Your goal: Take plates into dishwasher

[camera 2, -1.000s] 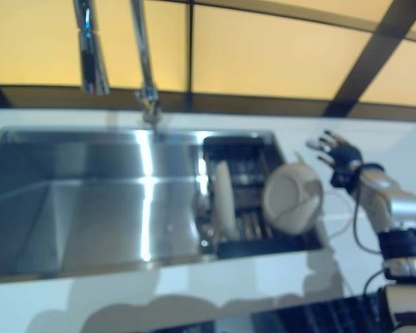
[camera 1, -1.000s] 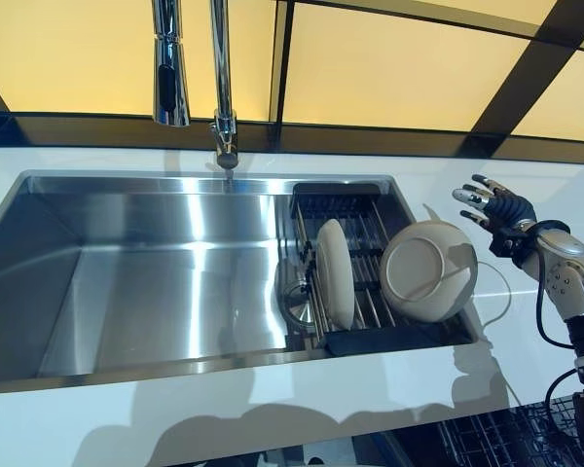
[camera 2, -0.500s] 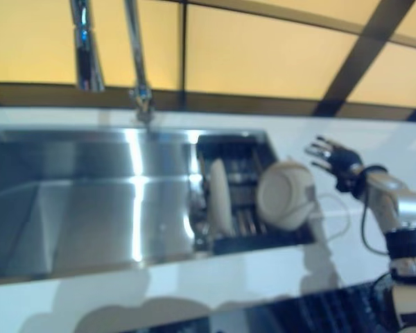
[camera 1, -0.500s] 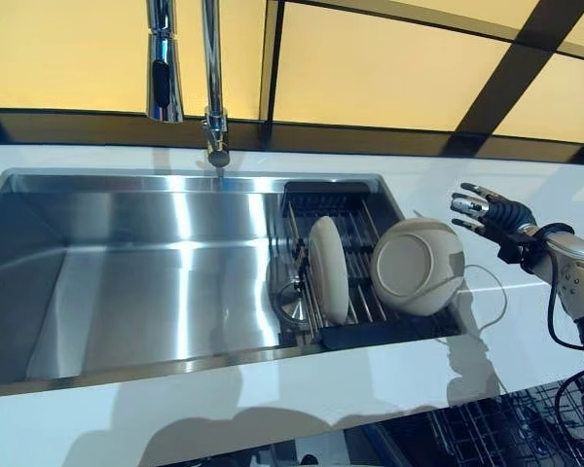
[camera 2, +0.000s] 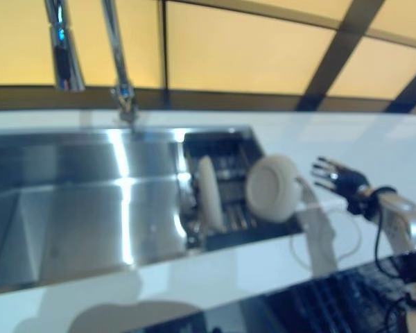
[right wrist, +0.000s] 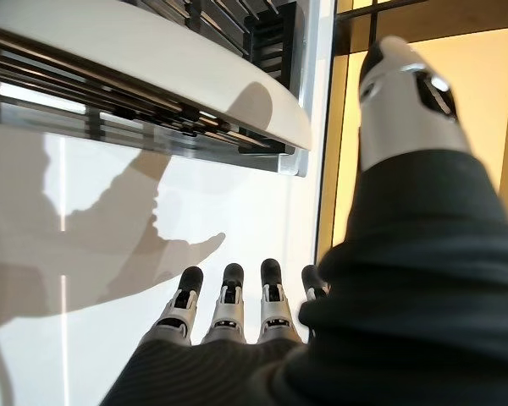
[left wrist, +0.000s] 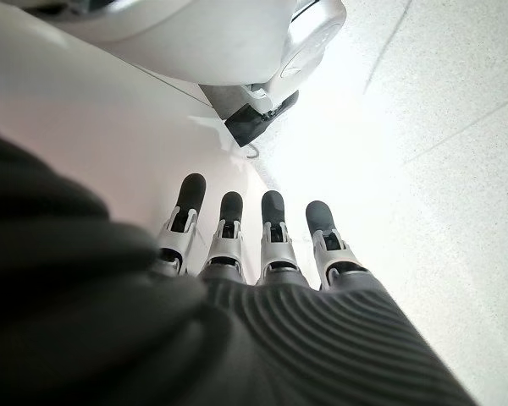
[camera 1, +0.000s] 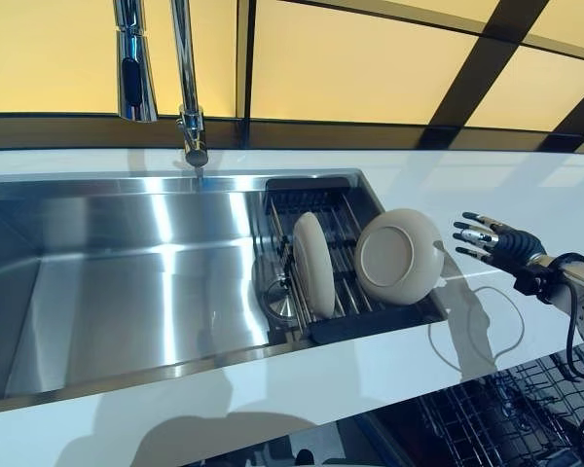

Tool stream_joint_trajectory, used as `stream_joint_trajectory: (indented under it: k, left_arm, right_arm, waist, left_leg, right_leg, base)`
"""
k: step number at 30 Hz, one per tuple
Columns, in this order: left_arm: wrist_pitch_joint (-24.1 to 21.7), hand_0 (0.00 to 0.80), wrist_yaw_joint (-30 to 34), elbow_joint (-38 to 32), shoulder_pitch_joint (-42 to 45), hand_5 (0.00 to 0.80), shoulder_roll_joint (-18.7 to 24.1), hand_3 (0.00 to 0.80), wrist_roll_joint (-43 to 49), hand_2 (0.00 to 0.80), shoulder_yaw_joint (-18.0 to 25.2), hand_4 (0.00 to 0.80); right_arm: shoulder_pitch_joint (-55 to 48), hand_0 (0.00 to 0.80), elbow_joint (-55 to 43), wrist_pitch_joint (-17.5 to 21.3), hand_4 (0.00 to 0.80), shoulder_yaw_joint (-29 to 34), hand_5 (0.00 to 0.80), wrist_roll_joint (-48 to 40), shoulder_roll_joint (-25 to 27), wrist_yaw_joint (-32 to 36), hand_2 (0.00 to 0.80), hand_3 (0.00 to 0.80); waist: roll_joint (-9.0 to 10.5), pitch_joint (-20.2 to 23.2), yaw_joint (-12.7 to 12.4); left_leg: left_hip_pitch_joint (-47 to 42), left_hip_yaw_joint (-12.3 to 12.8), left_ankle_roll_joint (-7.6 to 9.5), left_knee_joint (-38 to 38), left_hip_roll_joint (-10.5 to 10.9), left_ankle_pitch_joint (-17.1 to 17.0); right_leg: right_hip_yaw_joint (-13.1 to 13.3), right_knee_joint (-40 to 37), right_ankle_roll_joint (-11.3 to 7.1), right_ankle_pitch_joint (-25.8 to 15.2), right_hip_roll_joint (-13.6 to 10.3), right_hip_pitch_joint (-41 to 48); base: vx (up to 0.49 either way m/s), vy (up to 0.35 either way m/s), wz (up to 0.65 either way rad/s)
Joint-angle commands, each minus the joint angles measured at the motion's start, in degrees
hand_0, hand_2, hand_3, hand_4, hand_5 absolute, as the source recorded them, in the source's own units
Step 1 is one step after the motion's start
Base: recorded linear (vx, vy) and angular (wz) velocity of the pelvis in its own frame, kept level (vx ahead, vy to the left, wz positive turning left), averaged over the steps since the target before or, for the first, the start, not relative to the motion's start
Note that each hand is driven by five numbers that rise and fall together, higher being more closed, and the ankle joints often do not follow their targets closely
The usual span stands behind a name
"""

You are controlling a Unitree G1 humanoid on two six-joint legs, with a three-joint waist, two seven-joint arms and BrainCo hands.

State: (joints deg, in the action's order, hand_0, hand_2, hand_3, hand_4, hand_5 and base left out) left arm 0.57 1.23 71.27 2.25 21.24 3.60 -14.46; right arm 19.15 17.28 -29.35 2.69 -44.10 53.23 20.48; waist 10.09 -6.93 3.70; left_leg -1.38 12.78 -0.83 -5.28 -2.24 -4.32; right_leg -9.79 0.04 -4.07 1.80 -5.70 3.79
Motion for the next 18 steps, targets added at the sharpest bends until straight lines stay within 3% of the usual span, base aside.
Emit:
stream_joint_trajectory:
  k: [1, 18]
  left_arm:
    - [-3.65, 0.0, -2.04, 1.31, -5.46, 0.0, 2.09, 0.0, 0.46, 0.0, 1.27, 0.0]
    - [-4.53, 0.0, -1.93, 2.42, -5.63, 0.0, 2.7, 0.0, 1.4, 0.0, 1.54, 0.0]
  right_arm:
    - [0.41, 0.0, -1.66, 1.86, 0.0, 2.51, 0.0, -0.65, 3.07, 1.05, 0.0, 0.0]
    - [-2.32, 0.0, -4.37, 1.74, 0.0, 2.54, 0.0, -3.94, 2.21, 5.39, 0.0, 0.0]
  waist:
    - [0.01, 3.59, -1.25]
    - [0.47, 3.24, -0.68]
  left_leg:
    - [-2.64, 0.74, 0.2, 0.28, -1.29, 4.03]
    - [-2.91, 0.92, 0.4, 0.28, -1.46, 4.24]
  right_leg:
    - [-0.23, 3.98, -5.43, -6.99, -3.68, -2.45]
    - [0.3, 5.42, -5.62, -7.06, -3.38, -3.15]
  base:
    - [0.007, -0.02, -0.03]
    - [0.004, -0.006, -0.02]
